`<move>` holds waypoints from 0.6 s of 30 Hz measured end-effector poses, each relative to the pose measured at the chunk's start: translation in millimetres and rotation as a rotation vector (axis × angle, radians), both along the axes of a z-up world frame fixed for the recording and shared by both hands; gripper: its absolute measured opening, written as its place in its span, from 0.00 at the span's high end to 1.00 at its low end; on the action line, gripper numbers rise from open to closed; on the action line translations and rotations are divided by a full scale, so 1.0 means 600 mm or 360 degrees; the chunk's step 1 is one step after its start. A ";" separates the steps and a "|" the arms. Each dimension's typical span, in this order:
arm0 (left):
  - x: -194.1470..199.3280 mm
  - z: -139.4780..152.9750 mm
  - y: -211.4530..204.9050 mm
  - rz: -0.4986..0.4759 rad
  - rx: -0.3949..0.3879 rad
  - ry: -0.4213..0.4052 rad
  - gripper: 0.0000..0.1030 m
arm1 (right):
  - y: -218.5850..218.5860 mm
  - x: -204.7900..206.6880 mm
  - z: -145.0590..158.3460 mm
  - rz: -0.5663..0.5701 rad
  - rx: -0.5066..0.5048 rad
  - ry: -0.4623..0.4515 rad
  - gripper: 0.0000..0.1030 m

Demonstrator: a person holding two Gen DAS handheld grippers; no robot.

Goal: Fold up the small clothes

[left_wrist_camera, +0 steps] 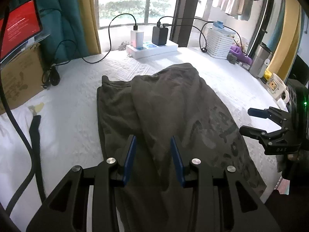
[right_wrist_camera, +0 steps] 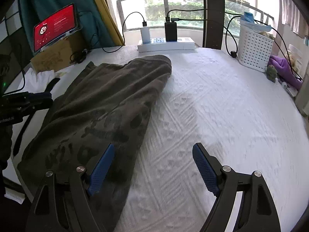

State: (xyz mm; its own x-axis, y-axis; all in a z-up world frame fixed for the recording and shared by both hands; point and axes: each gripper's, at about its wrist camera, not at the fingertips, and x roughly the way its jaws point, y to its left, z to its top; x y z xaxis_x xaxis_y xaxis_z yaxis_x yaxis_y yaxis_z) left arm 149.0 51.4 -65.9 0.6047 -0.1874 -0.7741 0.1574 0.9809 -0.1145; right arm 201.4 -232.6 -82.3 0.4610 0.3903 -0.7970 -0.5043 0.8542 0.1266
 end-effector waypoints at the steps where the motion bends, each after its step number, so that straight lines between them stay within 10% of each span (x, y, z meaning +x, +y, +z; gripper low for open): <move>1: 0.005 -0.001 0.001 0.0001 -0.0003 0.0003 0.64 | 0.001 0.005 0.000 0.0003 -0.0001 0.0001 0.18; 18: 0.092 -0.017 0.006 -0.0033 -0.0006 0.0010 0.52 | 0.025 0.083 -0.011 0.0023 -0.0011 0.0025 0.18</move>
State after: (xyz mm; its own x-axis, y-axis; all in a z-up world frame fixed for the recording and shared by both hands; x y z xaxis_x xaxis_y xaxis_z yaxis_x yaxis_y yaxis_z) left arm 204.4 55.1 -76.2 0.5958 -0.2029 -0.7771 0.1768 0.9770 -0.1196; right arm 251.5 -217.7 -89.2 0.4429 0.3911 -0.8068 -0.5145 0.8478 0.1286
